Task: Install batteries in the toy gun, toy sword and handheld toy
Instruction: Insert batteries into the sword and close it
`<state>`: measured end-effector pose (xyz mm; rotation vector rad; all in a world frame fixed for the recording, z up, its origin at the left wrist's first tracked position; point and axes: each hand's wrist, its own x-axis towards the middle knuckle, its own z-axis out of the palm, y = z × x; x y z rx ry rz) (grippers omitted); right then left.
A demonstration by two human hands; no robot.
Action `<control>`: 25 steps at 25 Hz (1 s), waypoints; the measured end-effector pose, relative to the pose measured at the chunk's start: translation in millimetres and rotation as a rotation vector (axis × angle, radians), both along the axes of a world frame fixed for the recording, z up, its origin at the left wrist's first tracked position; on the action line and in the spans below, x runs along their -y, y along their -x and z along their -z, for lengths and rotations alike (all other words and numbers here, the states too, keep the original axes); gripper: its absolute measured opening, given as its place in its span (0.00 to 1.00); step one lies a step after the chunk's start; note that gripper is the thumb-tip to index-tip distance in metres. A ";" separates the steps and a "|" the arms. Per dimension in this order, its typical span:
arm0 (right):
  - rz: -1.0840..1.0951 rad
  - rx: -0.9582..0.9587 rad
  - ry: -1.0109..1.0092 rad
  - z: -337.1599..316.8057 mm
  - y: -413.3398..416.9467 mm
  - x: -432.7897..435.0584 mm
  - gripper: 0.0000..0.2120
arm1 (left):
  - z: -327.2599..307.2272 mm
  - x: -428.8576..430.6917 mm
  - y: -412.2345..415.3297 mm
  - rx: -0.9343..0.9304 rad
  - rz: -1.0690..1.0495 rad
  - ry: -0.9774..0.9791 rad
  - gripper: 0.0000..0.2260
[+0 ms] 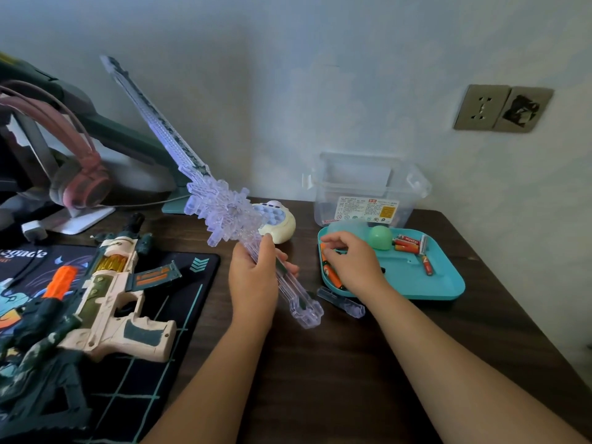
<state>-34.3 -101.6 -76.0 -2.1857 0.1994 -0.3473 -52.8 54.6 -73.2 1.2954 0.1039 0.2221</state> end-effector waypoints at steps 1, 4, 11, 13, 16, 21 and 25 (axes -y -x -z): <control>0.006 -0.002 -0.050 -0.9 1.4 0.7 0.07 | -0.2 0.3 1.1 0.002 0.001 0.003 0.07; 0.066 -0.021 -0.250 -6.8 3.6 4.7 0.06 | -1.4 0.3 4.0 0.005 0.005 0.017 0.06; 0.182 0.010 -0.870 -7.9 0.5 24.4 0.08 | 0.1 -3.0 4.1 -0.016 -0.014 0.021 0.05; 0.201 0.035 -0.928 -11.3 3.3 29.9 0.08 | -0.4 -3.4 3.6 -0.026 -0.026 0.034 0.06; 0.301 0.065 -0.875 -22.4 4.5 49.4 0.08 | 0.9 -4.3 2.7 -0.043 -0.047 0.057 0.09; 0.517 -0.072 0.116 -40.1 2.6 109.5 0.13 | 0.9 1.8 2.5 -0.054 -0.051 0.048 0.08; 0.256 -0.341 0.572 -41.4 -15.8 124.6 0.18 | 2.5 11.0 1.8 -0.050 -0.008 0.016 0.12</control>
